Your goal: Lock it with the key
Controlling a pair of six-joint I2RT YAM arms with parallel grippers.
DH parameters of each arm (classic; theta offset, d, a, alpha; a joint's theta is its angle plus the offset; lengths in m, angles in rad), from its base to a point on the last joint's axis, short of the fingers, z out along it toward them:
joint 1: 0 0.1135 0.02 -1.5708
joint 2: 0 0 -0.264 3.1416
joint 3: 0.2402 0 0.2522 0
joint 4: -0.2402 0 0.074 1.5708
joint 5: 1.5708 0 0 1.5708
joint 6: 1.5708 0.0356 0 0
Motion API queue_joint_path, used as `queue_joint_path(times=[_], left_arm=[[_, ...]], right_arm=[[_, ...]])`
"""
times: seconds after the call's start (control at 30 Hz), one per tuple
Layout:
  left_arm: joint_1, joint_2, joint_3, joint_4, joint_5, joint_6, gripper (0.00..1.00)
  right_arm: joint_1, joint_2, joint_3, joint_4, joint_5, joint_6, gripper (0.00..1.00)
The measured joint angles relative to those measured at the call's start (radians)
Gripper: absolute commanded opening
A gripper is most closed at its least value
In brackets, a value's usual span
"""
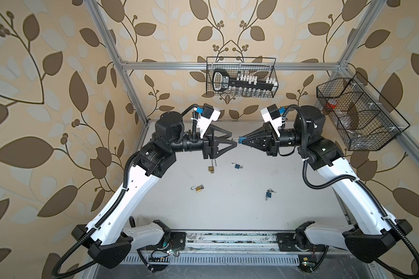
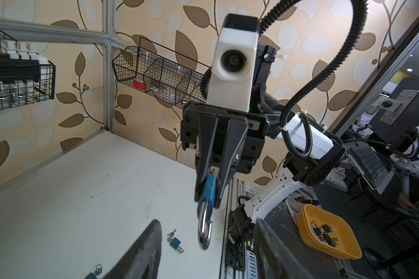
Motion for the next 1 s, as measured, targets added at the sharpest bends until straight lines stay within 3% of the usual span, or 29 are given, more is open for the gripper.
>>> queue_joint_path(times=[0.17, 0.4, 0.67, 1.0], left_arm=[[0.0, 0.008, 0.0, 0.0, -0.002, 0.0, 0.57], [0.0, 0.008, 0.0, 0.0, -0.019, 0.001, 0.42], [0.0, 0.008, -0.001, 0.001, -0.017, -0.003, 0.51], [0.0, 0.008, -0.002, 0.022, -0.01, -0.01, 0.43]], right_arm=[[0.0, -0.013, 0.0, 0.019, 0.001, 0.0, 0.0], [0.0, -0.037, 0.0, 0.047, -0.008, 0.0, 0.0], [0.0, -0.038, -0.005, 0.045, -0.011, 0.0, 0.0], [0.0, -0.024, -0.005, 0.031, -0.01, 0.0, 0.0]])
